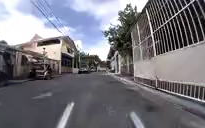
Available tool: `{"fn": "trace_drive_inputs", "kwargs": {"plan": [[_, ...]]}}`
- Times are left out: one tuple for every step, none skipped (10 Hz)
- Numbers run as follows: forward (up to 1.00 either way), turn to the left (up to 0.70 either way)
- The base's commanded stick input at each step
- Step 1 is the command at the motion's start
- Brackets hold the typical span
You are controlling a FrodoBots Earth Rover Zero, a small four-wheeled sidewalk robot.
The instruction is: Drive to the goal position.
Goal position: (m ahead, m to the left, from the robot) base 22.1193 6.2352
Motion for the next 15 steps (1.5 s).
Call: {"fn": "trace_drive_inputs", "kwargs": {"plan": [[1.00,0.00],[1.00,0.00],[1.00,0.00],[1.00,0.00],[1.00,0.00],[1.00,0.00],[1.00,0.00],[1.00,0.00],[1.00,0.00],[1.00,-0.40],[1.00,-0.40],[1.00,-0.40],[1.00,-0.33],[1.00,-0.11],[1.00,0.00]]}}
